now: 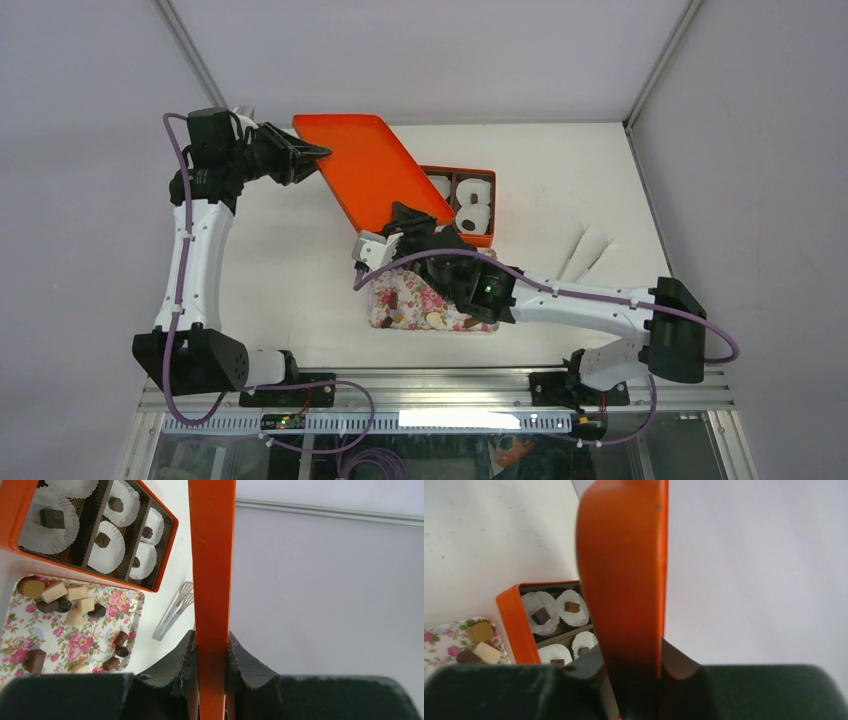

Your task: Pack the chocolate

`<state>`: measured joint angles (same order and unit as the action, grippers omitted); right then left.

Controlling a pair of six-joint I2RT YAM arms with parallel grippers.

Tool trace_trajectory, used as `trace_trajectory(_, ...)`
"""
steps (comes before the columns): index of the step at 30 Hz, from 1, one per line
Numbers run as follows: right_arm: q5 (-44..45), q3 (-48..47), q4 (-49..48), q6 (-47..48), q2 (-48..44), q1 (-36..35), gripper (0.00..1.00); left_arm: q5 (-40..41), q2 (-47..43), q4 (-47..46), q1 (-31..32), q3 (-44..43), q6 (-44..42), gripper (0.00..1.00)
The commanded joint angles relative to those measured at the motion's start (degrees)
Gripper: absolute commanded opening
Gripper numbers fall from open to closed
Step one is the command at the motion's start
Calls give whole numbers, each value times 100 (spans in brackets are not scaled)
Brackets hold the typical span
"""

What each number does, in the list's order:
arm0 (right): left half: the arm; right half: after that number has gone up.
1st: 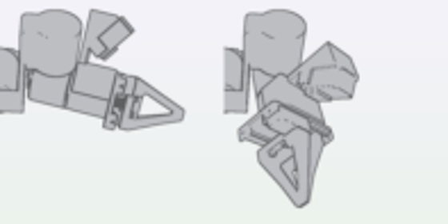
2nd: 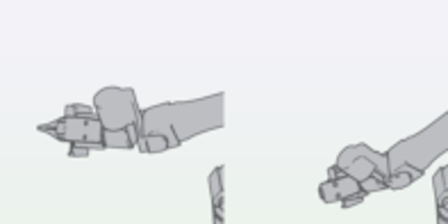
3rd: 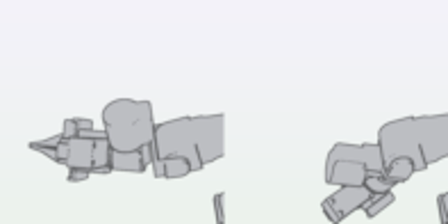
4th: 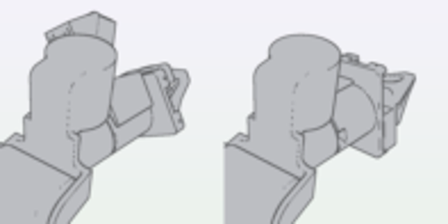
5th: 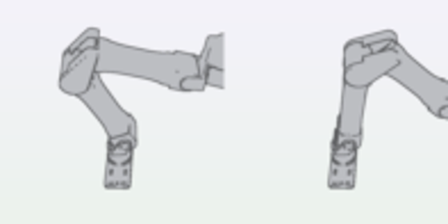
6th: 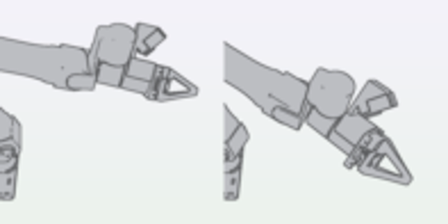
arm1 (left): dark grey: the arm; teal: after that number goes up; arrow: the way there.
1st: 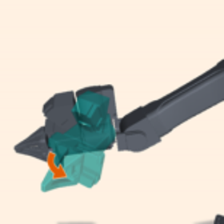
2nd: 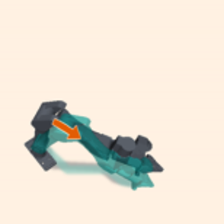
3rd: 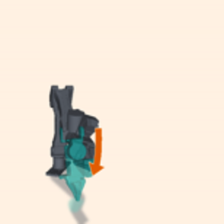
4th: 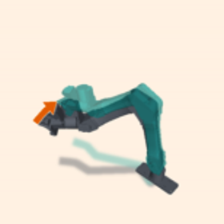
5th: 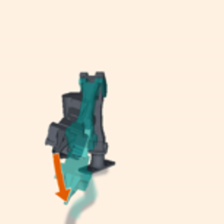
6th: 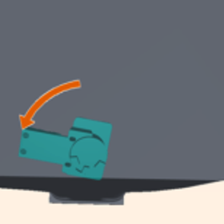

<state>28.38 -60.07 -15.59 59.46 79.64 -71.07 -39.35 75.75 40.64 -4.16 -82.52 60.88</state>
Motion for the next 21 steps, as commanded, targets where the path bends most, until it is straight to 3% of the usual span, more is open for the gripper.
trace_trajectory(1,185,-177,-649,73,-60,-52,13,-449,-303,-296,-137,-35,207,0)
trace_trajectory(2,213,-220,-560,9,-51,-53,1,-444,-296,-302,-148,-42,195,0)
trace_trajectory(4,334,-323,-421,-214,-38,-52,0,-443,-269,-301,-182,-72,95,13)
trace_trajectory(8,237,-573,99,-1101,-163,104,0,-551,-224,-241,-411,-333,-288,80)
trace_trajectory(9,105,-904,819,-1732,-195,254,0,-619,-208,-206,-490,-420,-394,88)
trace_trajectory(10,-143,-1171,1334,-2309,-216,455,0,-691,-195,-188,-579,-510,-497,90)
trace_trajectory(11,-143,-1407,1938,-2309,-244,694,0,-770,-199,-186,-664,-567,-565,92)
trace_trajectory(12,-786,-1641,2376,-3266,-228,929,0,-823,-223,-210,-757,-605,-632,96)
trace_trajectory(17,-2662,-2634,3822,-5275,67,2230,0,-1031,-256,-244,-820,-763,-1303,99)
trace_trajectory(21,-2662,-3100,4030,-5275,320,3496,0,-961,-294,-252,-834,-653,-2062,99)
